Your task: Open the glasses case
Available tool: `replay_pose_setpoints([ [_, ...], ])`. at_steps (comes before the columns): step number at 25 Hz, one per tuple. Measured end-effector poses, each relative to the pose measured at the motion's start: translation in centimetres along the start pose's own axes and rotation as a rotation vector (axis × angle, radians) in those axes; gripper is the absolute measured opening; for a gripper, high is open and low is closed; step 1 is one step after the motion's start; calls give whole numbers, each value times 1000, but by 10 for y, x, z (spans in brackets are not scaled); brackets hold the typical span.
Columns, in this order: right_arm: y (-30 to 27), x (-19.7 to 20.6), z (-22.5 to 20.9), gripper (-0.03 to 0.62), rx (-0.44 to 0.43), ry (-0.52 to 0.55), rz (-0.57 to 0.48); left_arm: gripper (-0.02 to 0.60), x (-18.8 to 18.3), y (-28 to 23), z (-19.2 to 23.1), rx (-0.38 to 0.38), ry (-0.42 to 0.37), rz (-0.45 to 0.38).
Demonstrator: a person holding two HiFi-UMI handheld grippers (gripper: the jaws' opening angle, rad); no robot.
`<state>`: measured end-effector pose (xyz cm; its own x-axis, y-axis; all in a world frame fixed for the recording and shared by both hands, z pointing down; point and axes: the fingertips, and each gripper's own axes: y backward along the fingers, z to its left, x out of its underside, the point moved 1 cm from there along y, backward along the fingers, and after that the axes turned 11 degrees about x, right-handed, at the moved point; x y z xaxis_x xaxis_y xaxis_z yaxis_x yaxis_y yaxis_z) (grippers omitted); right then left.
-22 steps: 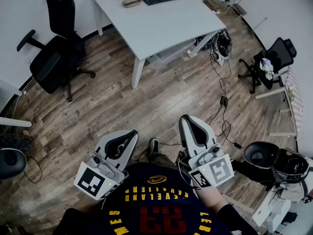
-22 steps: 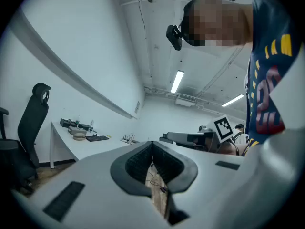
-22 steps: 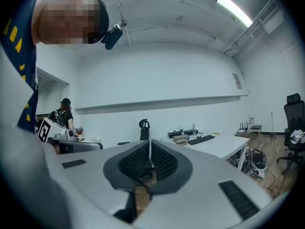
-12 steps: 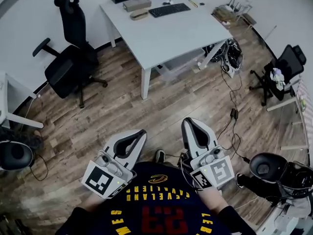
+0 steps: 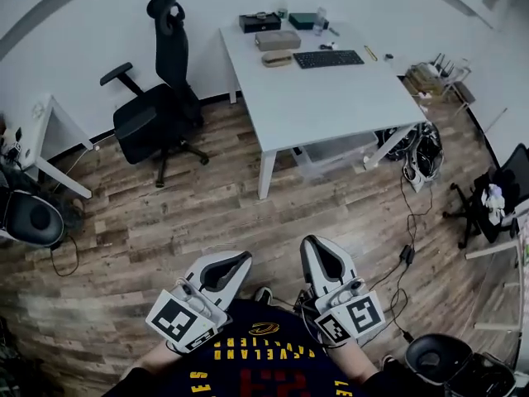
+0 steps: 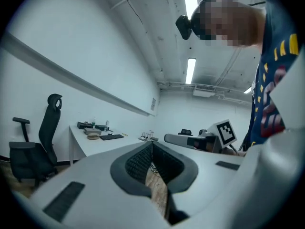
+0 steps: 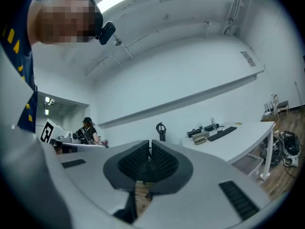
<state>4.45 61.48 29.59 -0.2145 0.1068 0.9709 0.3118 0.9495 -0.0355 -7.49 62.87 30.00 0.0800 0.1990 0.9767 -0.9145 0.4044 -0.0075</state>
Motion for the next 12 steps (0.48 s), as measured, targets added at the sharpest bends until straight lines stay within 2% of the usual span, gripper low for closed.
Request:
replay_pose_setpoints([
  [5,-14,9,-3,28,-109,-34,37,15,5,-6,11,-100,25,0],
  [12,-55,16,-13,28,-153,-45,77,15,5,-33,46,-91,35,5],
])
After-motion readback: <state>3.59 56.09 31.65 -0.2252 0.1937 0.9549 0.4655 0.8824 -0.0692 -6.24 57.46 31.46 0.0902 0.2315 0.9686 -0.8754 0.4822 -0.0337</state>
